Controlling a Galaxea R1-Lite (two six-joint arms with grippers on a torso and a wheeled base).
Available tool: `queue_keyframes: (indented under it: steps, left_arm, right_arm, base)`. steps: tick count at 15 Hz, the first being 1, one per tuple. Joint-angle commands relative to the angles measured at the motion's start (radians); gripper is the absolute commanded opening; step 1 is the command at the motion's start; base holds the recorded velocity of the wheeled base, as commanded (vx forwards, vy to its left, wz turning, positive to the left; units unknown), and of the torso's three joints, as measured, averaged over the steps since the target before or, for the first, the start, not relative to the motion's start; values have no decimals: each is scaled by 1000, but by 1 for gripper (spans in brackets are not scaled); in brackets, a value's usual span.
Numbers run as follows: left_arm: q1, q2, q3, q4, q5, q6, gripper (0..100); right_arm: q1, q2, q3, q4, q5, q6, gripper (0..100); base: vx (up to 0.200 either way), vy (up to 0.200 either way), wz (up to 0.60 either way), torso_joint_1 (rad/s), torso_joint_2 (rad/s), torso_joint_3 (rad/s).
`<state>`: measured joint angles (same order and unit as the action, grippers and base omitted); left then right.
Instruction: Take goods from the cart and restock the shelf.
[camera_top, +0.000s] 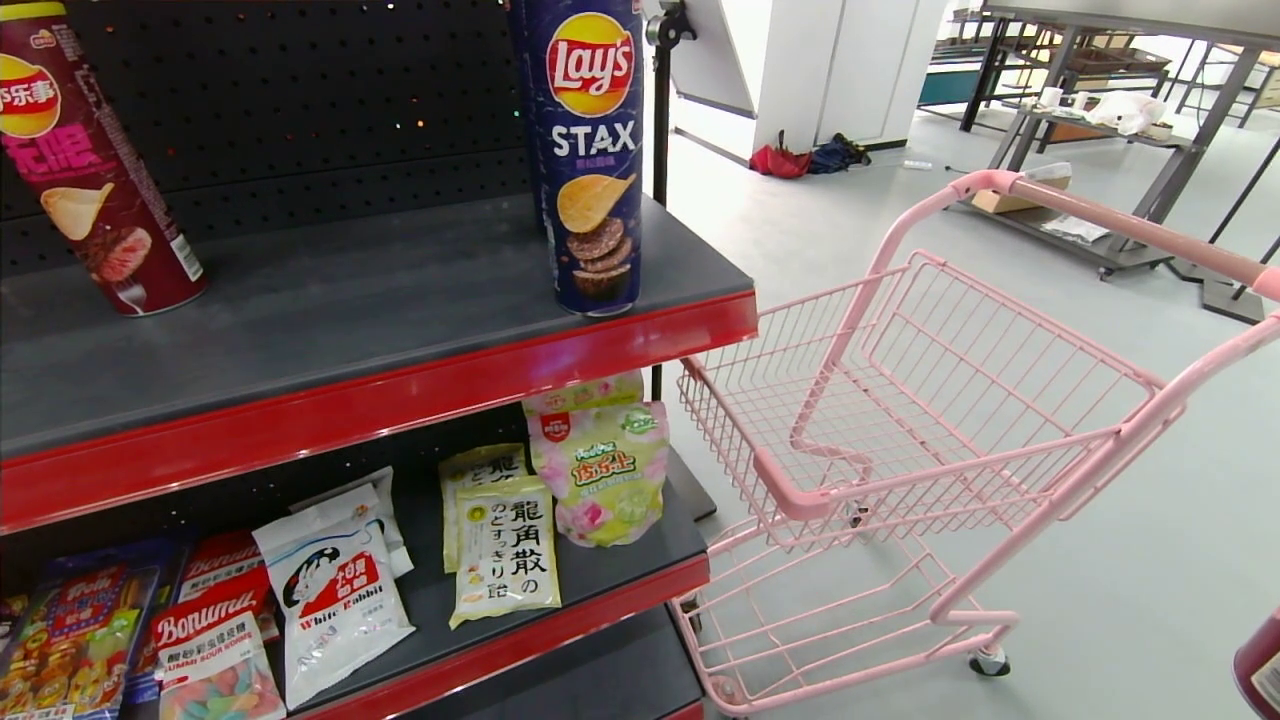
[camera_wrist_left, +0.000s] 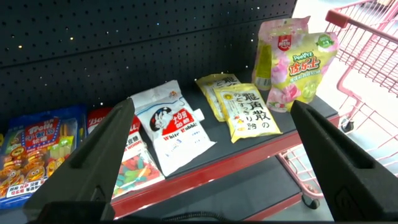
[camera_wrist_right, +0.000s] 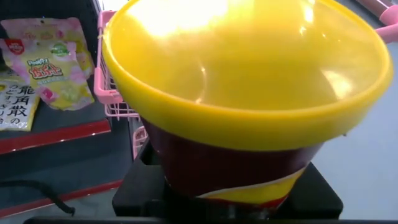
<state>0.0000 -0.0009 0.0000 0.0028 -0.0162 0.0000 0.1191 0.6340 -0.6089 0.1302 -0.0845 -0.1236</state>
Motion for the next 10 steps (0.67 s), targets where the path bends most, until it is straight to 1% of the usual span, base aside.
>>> queue_keyframes:
  steps: [1, 3, 4, 6, 10]
  left_arm:
    - [0, 1, 0, 0, 1, 2, 100]
    - [0, 1, 0, 0, 1, 0, 100]
    - [0, 1, 0, 0, 1, 2, 100]
    - [0, 1, 0, 0, 1, 0, 100]
    - [0, 1, 0, 0, 1, 0, 100]
  right_arm:
    - [1, -1, 3, 2, -1, -2, 0]
    - [1, -11, 9, 3, -3, -5, 0]
    - [1, -14, 11, 5, -5, -5, 0]
    - [1, -19, 14, 3, -5, -7, 0]
    - [1, -19, 15, 5, -5, -8, 0]
  base:
    - [0, 0, 0, 0, 0, 0]
    - [0, 0, 0, 9, -25, -23]
    - [0, 0, 0, 85, -266, -198]
    - [0, 0, 0, 115, -417, -288]
    - [0, 0, 0, 162, -515, -350]
